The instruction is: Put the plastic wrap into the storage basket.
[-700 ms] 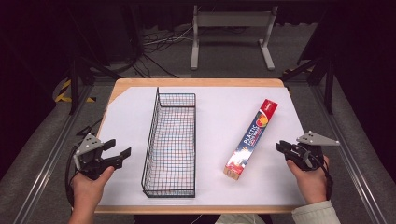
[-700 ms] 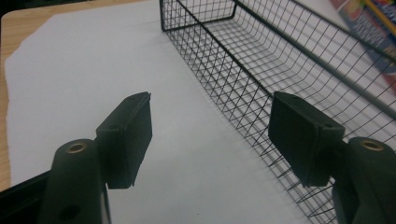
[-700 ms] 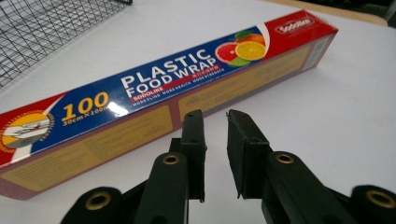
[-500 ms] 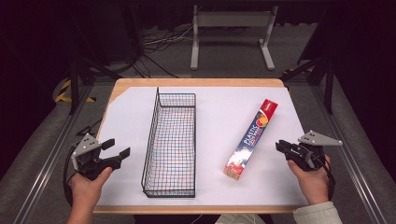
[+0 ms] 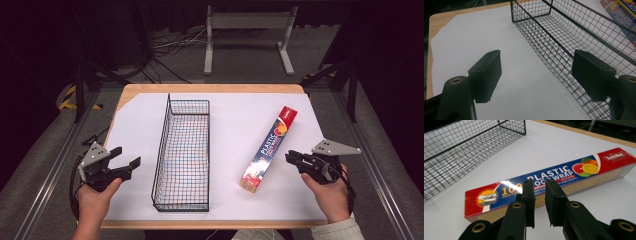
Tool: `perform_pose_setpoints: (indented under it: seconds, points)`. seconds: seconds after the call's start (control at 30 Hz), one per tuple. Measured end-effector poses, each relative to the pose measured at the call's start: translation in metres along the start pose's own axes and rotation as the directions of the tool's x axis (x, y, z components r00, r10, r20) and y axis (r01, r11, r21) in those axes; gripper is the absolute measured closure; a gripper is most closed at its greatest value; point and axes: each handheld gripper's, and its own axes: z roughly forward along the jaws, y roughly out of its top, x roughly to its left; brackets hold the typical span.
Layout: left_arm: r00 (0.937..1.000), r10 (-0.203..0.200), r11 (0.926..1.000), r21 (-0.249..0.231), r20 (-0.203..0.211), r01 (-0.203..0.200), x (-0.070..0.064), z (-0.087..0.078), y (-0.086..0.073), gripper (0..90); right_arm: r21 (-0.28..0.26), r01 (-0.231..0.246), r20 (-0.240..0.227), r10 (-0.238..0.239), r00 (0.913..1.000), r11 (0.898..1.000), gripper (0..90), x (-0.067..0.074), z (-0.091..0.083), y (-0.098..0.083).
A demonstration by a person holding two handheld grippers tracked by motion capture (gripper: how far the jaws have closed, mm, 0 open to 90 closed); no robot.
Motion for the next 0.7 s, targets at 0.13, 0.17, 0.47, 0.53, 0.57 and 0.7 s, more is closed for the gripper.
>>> perform_pose_setpoints:
  seconds: [0.13, 0.17, 0.47, 0.53, 0.57, 0.7]
  points:
    - [1.0000, 0.000, 1.0000, -0.001, -0.003, 0.000, 0.000, 0.000, 0.001, 23.5, 0.007, 0.017, -0.037, -0.017, 0.9992, 1.000, 78.0, 0.008, 0.005, 0.011]
    - [1.0000, 0.001, 1.0000, -0.001, -0.004, -0.001, 0.000, -0.001, 0.001, 23.4, 0.008, 0.028, -0.059, -0.027, 0.9979, 1.000, 78.0, 0.013, 0.008, 0.015]
    - [1.0000, 0.001, 1.0000, 0.006, -0.005, -0.001, 0.000, -0.002, 0.000, 23.5, 0.025, 0.087, -0.119, -0.083, 0.9893, 0.996, 78.0, 0.035, 0.027, 0.031]
    - [1.0000, -0.004, 1.0000, 0.004, -0.007, 0.004, 0.001, -0.003, -0.001, 23.5, 0.024, 0.098, -0.144, -0.094, 0.9851, 0.995, 78.0, 0.043, 0.034, 0.037]
    - [0.9999, -0.007, 1.0000, 0.004, -0.007, 0.007, 0.001, -0.003, -0.001, 23.5, 0.025, 0.095, -0.153, -0.090, 0.9841, 0.995, 77.9, 0.045, 0.036, 0.039]
    - [0.9999, -0.013, 0.9999, 0.004, -0.008, 0.013, 0.002, -0.004, -0.002, 23.5, 0.032, 0.108, -0.184, -0.101, 0.9777, 0.994, 78.1, 0.055, 0.046, 0.043]
